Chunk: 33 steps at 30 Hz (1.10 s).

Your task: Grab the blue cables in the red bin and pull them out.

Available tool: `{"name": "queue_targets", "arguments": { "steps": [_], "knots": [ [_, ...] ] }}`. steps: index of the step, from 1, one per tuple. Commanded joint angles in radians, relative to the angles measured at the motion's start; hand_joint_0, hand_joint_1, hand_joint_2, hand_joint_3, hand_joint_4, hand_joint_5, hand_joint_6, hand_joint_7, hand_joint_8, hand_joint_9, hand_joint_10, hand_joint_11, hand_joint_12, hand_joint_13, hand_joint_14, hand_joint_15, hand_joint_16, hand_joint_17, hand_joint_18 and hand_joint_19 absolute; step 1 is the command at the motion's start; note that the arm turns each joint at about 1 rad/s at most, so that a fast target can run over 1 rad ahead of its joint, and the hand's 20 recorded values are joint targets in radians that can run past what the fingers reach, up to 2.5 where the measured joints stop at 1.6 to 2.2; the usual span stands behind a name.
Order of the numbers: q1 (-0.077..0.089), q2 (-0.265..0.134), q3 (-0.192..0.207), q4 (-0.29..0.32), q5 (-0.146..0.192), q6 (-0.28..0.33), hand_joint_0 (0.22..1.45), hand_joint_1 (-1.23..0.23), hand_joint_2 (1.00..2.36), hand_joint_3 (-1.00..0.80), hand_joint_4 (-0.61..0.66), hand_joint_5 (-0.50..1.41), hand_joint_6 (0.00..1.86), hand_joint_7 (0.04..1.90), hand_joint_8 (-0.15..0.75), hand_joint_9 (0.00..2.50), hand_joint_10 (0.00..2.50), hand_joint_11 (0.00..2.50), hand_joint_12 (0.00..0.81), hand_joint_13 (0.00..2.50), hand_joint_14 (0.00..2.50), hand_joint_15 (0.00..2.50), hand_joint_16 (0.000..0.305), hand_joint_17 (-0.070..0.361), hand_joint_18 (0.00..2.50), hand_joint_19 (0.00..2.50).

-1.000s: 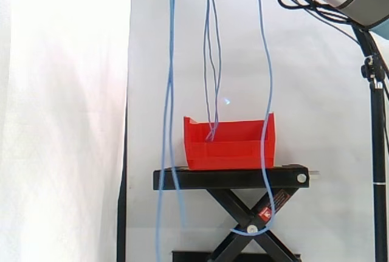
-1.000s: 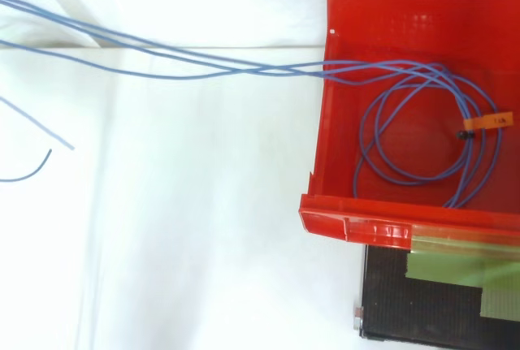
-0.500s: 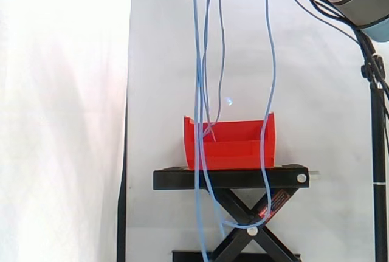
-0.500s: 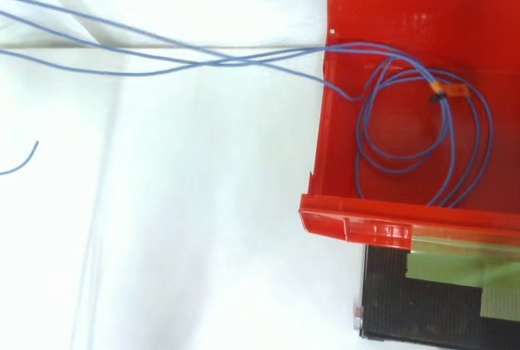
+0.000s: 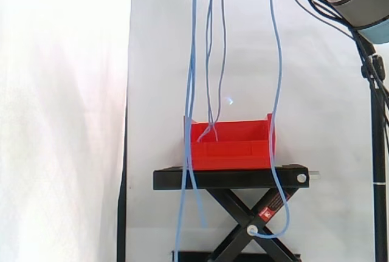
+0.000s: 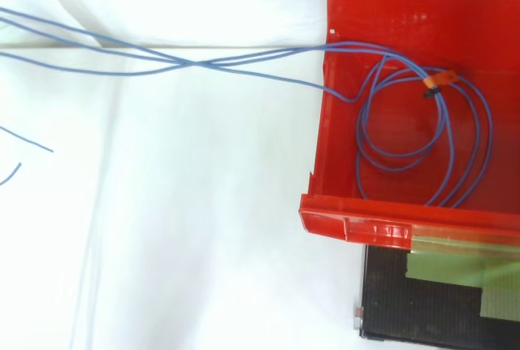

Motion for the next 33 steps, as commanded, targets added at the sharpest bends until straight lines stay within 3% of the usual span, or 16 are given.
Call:
{"name": "queue_targets", "arguments": {
  "steps": [1, 3, 6, 7, 8, 10, 12, 13, 15, 17, 19, 21, 25, 26, 30, 33],
  "knots": [
    [0.003, 0.000, -0.002, -0.012, 0.074, 0.073, 0.93, -0.96, 1.00, -0.91, 0.18, 0.78, 0.61, 0.71, 0.255, 0.87, 1.52, 1.41, 0.308, 1.05, 1.30, 1.30, 0.038, 0.085, 0.76, 1.16],
    [0.006, 0.000, -0.002, -0.024, 0.114, 0.101, 0.93, -0.96, 1.01, -0.91, 0.18, 0.78, 0.61, 0.70, 0.262, 0.87, 1.52, 1.41, 0.308, 1.05, 1.30, 1.31, 0.038, 0.085, 0.76, 1.15],
    [0.013, 0.000, 0.000, -0.080, 0.212, 0.176, 0.93, -0.96, 1.01, -0.90, 0.18, 0.78, 0.60, 0.71, 0.264, 0.87, 1.52, 1.43, 0.305, 1.05, 1.30, 1.30, 0.038, 0.085, 0.75, 1.15],
    [0.016, 0.000, -0.002, -0.113, 0.260, 0.205, 0.93, -0.96, 1.00, -0.91, 0.18, 0.78, 0.60, 0.71, 0.263, 0.87, 1.51, 1.43, 0.313, 1.05, 1.30, 1.29, 0.038, 0.085, 0.75, 1.16],
    [0.016, 0.000, -0.002, -0.126, 0.277, 0.216, 0.93, -0.96, 1.01, -0.91, 0.18, 0.78, 0.60, 0.71, 0.262, 0.87, 1.52, 1.42, 0.310, 1.05, 1.30, 1.29, 0.037, 0.084, 0.75, 1.16],
    [0.023, 0.000, -0.002, -0.204, 0.372, 0.270, 0.93, -0.96, 1.01, -0.90, 0.18, 0.78, 0.60, 0.71, 0.262, 0.87, 1.52, 1.42, 0.307, 1.05, 1.30, 1.29, 0.038, 0.085, 0.75, 1.16],
    [0.026, 0.000, -0.002, -0.228, 0.413, 0.293, 0.93, -0.96, 1.00, -0.90, 0.18, 0.78, 0.60, 0.71, 0.263, 0.87, 1.52, 1.40, 0.311, 1.05, 1.30, 1.27, 0.037, 0.084, 0.75, 1.16],
    [0.034, 0.000, -0.002, -0.271, 0.478, 0.339, 0.93, -0.96, 1.00, -0.90, 0.18, 0.78, 0.60, 0.71, 0.257, 0.87, 1.51, 1.43, 0.310, 1.05, 1.30, 1.29, 0.038, 0.085, 0.75, 1.16],
    [0.039, 0.000, -0.002, -0.301, 0.505, 0.368, 0.93, -0.96, 1.00, -0.90, 0.18, 0.78, 0.60, 0.71, 0.262, 0.87, 1.52, 1.42, 0.310, 1.05, 1.30, 1.30, 0.038, 0.085, 0.75, 1.16],
    [0.046, 0.000, -0.002, -0.353, 0.539, 0.441, 0.93, -0.96, 1.00, -0.90, 0.18, 0.78, 0.60, 0.71, 0.261, 0.87, 1.52, 1.42, 0.312, 1.04, 1.30, 1.30, 0.038, 0.085, 0.75, 1.16],
    [0.049, 0.000, -0.002, -0.363, 0.541, 0.471, 0.93, -0.96, 1.00, -0.90, 0.18, 0.78, 0.60, 0.71, 0.255, 0.87, 1.51, 1.42, 0.310, 1.05, 1.30, 1.29, 0.038, 0.085, 0.75, 1.16],
    [0.054, 0.000, -0.002, -0.382, 0.538, 0.544, 0.93, -0.96, 1.00, -0.90, 0.18, 0.78, 0.60, 0.71, 0.263, 0.87, 1.51, 1.42, 0.304, 1.04, 1.29, 1.29, 0.038, 0.085, 0.75, 1.17],
    [0.059, 0.000, -0.002, -0.389, 0.527, 0.606, 0.93, -0.96, 1.00, -0.90, 0.19, 0.78, 0.60, 0.72, 0.261, 0.87, 1.51, 1.42, 0.303, 1.04, 1.29, 1.30, 0.038, 0.085, 0.75, 1.16],
    [0.062, 0.000, -0.002, -0.396, 0.512, 0.652, 0.93, -0.96, 1.01, -0.90, 0.18, 0.78, 0.60, 0.71, 0.262, 0.87, 1.51, 1.42, 0.309, 1.04, 1.29, 1.30, 0.038, 0.085, 0.75, 1.17],
    [0.063, 0.000, -0.002, -0.417, 0.476, 0.739, 0.93, -0.96, 1.00, -0.90, 0.18, 0.78, 0.60, 0.71, 0.263, 0.87, 1.51, 1.42, 0.309, 1.04, 1.29, 1.30, 0.037, 0.084, 0.75, 1.17],
    [0.063, 0.000, -0.002, -0.425, 0.438, 0.860, 0.93, -0.96, 1.01, -0.91, 0.18, 0.78, 0.59, 0.72, 0.260, 0.86, 1.50, 1.43, 0.308, 1.04, 1.29, 1.31, 0.038, 0.085, 0.74, 1.17]
  ]
}}
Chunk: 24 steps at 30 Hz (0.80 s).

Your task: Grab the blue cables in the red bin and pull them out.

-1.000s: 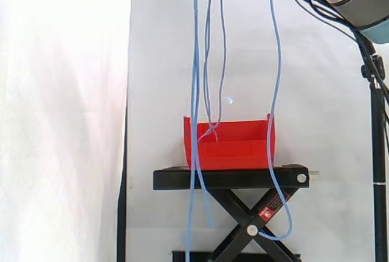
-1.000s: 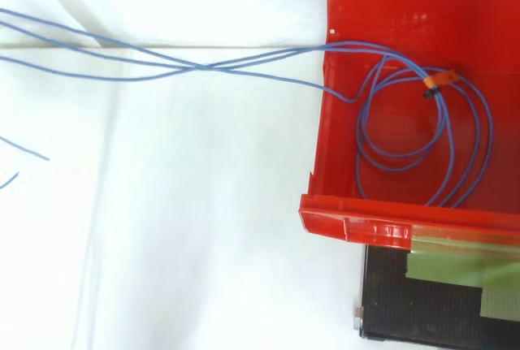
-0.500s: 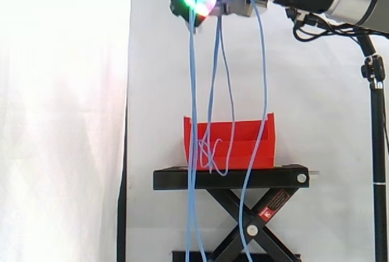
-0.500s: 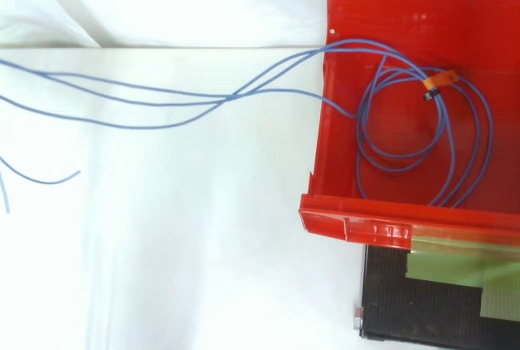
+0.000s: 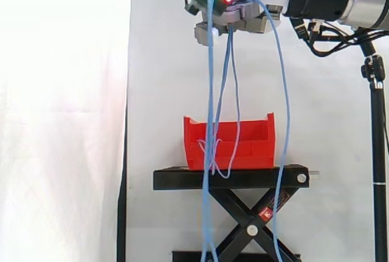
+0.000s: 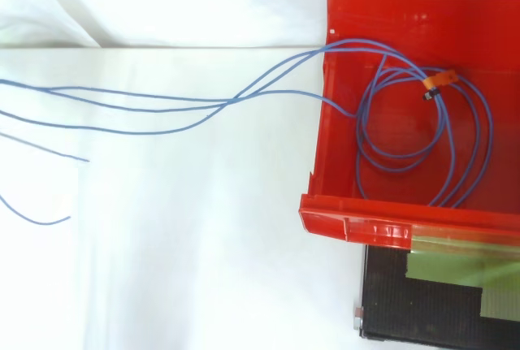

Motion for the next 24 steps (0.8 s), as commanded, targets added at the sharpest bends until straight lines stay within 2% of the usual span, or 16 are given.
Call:
{"name": "queue_targets", "arguments": {
  "steps": [1, 5, 8, 10, 11, 14, 24],
  "knots": [
    [0.001, 0.000, -0.001, -0.010, -0.037, 0.139, 0.92, -0.95, 1.00, -0.91, 0.18, 0.78, 0.58, 0.72, 0.258, 0.86, 1.50, 1.43, 0.313, 1.04, 1.29, 1.31, 0.038, 0.085, 0.74, 1.17],
    [0.001, 0.000, -0.014, -0.010, -0.055, 0.191, 0.92, -0.95, 1.00, -0.91, 0.19, 0.78, 0.56, 0.73, 0.266, 0.86, 1.50, 1.42, 0.306, 1.03, 1.29, 1.30, 0.038, 0.085, 0.74, 1.17],
    [0.001, 0.000, -0.052, -0.008, -0.061, 0.226, 0.90, -0.95, 1.00, -0.92, 0.19, 0.78, 0.53, 0.73, 0.266, 0.86, 1.48, 1.43, 0.309, 1.03, 1.30, 1.30, 0.037, 0.084, 0.74, 1.17],
    [0.001, 0.000, -0.061, -0.010, -0.063, 0.248, 0.88, -0.94, 1.00, -0.94, 0.20, 0.78, 0.52, 0.74, 0.264, 0.85, 1.47, 1.43, 0.309, 1.03, 1.30, 1.30, 0.038, 0.085, 0.73, 1.17],
    [0.001, 0.000, -0.067, -0.010, -0.063, 0.283, 0.87, -0.94, 1.00, -0.96, 0.20, 0.78, 0.51, 0.74, 0.265, 0.85, 1.46, 1.44, 0.319, 1.03, 1.30, 1.31, 0.038, 0.085, 0.73, 1.17],
    [0.001, 0.000, -0.067, -0.012, -0.067, 0.326, 0.83, -0.93, 1.00, -1.00, 0.21, 0.78, 0.49, 0.75, 0.274, 0.84, 1.47, 1.44, 0.318, 1.02, 1.30, 1.29, 0.039, 0.087, 0.73, 1.17],
    [0.001, 0.000, -0.067, -0.012, -0.077, 0.330, 0.68, -0.87, 1.00, -1.00, 0.26, 0.79, 0.46, 0.73, 0.319, 0.85, 1.59, 1.32, 0.365, 1.03, 1.41, 1.17, 0.046, 0.104, 0.78, 1.14]
  ]
}}
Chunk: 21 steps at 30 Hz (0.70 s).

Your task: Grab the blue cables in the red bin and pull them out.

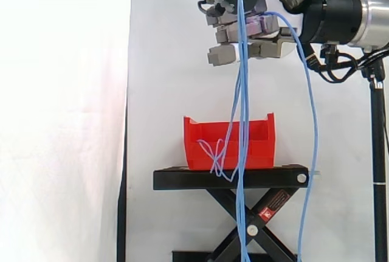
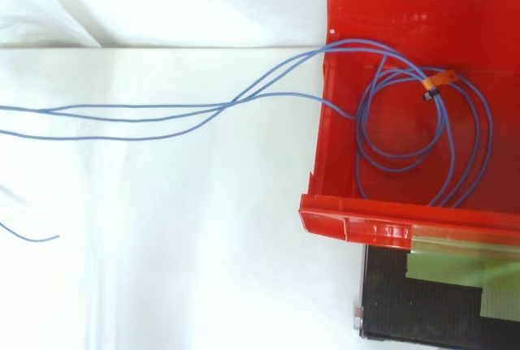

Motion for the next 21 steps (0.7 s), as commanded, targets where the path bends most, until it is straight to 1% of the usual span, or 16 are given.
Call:
{"name": "queue_targets", "arguments": {
  "steps": [1, 7, 10, 12, 14, 17, 21],
  "knots": [
    [0.000, 0.000, 0.000, -0.001, -0.001, 0.002, 0.66, -0.86, 1.00, -1.00, 0.26, 0.80, 0.47, 0.71, 0.324, 0.86, 1.60, 1.31, 0.371, 1.04, 1.43, 1.15, 0.047, 0.106, 0.78, 1.14],
    [-0.003, 0.000, 0.000, -0.004, -0.002, 0.002, 0.61, -0.81, 1.00, -1.00, 0.28, 0.84, 0.45, 0.69, 0.342, 0.89, 1.65, 1.26, 0.390, 1.06, 1.48, 1.10, 0.052, 0.116, 0.83, 1.10],
    [-0.002, 0.000, 0.000, -0.005, -0.002, 0.002, 0.59, -0.78, 1.00, -1.00, 0.28, 0.85, 0.43, 0.70, 0.358, 0.90, 1.67, 1.25, 0.398, 1.07, 1.49, 1.08, 0.053, 0.120, 0.85, 1.10],
    [-0.003, 0.000, 0.000, -0.005, -0.002, 0.002, 0.58, -0.76, 1.00, -1.00, 0.28, 0.87, 0.42, 0.69, 0.350, 0.92, 1.68, 1.22, 0.410, 1.09, 1.50, 1.07, 0.054, 0.122, 0.86, 1.08],
    [-0.003, 0.000, 0.000, -0.005, -0.002, 0.002, 0.57, -0.75, 1.00, -1.00, 0.28, 0.88, 0.40, 0.69, 0.359, 0.93, 1.67, 1.25, 0.415, 1.10, 1.51, 1.05, 0.055, 0.125, 0.88, 1.08],
    [-0.005, 0.000, -0.002, -0.005, -0.002, 0.002, 0.55, -0.73, 1.00, -1.00, 0.28, 0.93, 0.34, 0.70, 0.368, 0.95, 1.66, 1.23, 0.418, 1.11, 1.52, 1.05, 0.057, 0.129, 0.90, 1.07],
    [-0.005, 0.000, 0.000, -0.005, -0.005, 0.002, 0.52, -0.72, 1.00, -1.00, 0.28, 1.01, 0.26, 0.73, 0.375, 1.00, 1.61, 1.27, 0.434, 1.14, 1.52, 1.04, 0.059, 0.133, 0.92, 1.05]
  ]
}}
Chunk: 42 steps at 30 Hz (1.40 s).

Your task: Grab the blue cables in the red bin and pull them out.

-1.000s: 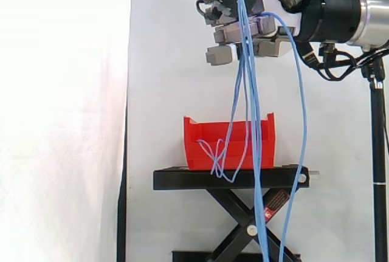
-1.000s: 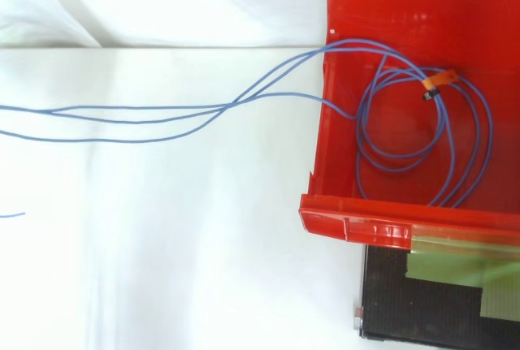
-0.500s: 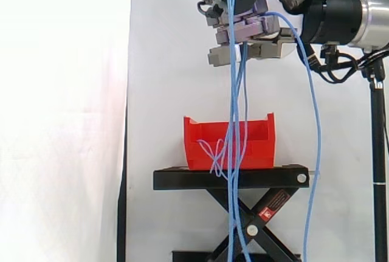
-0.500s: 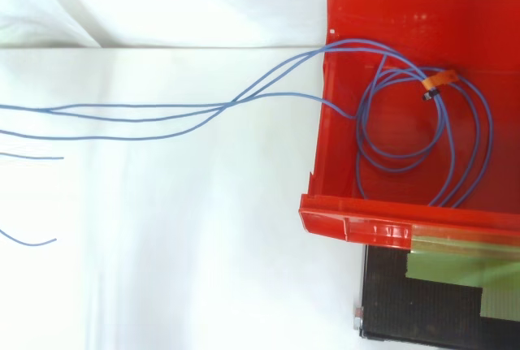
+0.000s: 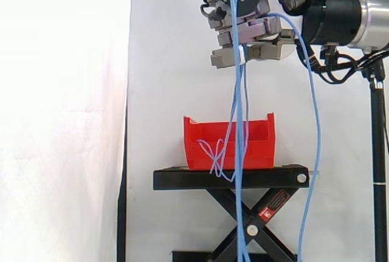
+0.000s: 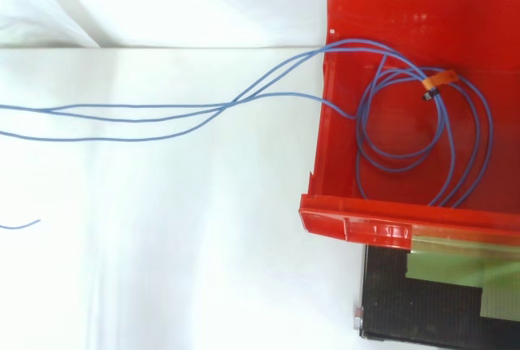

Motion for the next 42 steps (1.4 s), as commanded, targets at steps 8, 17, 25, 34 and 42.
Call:
{"name": "queue_targets", "arguments": {
  "steps": [8, 17, 25, 34, 42],
  "knots": [
    [0.000, 0.000, 0.000, 0.000, -0.005, 0.000, 0.51, -0.71, 1.00, -1.00, 0.27, 1.10, 0.25, 0.73, 0.363, 1.07, 1.52, 1.31, 0.436, 1.20, 1.47, 1.06, 0.060, 0.135, 0.94, 1.02],
    [0.000, 0.000, 0.000, 0.000, -0.005, 0.000, 0.71, -0.76, 1.00, -1.00, 0.16, 1.15, 0.37, 0.70, 0.264, 1.15, 1.23, 1.57, 0.337, 1.21, 1.23, 1.27, 0.043, 0.096, 0.86, 1.10],
    [-0.002, 0.000, -0.001, -0.002, -0.005, 0.000, 0.84, -0.83, 1.00, -0.90, 0.19, 1.05, 0.36, 0.72, 0.245, 1.10, 1.14, 1.67, 0.306, 1.17, 1.15, 1.36, 0.037, 0.084, 0.81, 1.13],
    [0.000, 0.000, -0.001, -0.002, -0.005, 0.000, 0.85, -0.83, 1.01, -0.85, 0.22, 1.00, 0.15, 0.80, 0.252, 1.05, 1.15, 1.63, 0.315, 1.14, 1.18, 1.35, 0.038, 0.086, 0.78, 1.14],
    [-0.002, 0.000, -0.001, -0.002, -0.005, 0.000, 0.84, -0.85, 1.01, -0.84, 0.23, 0.96, 0.00, 0.84, 0.253, 1.01, 1.13, 1.62, 0.316, 1.11, 1.17, 1.35, 0.039, 0.087, 0.76, 1.13]
  ]
}}
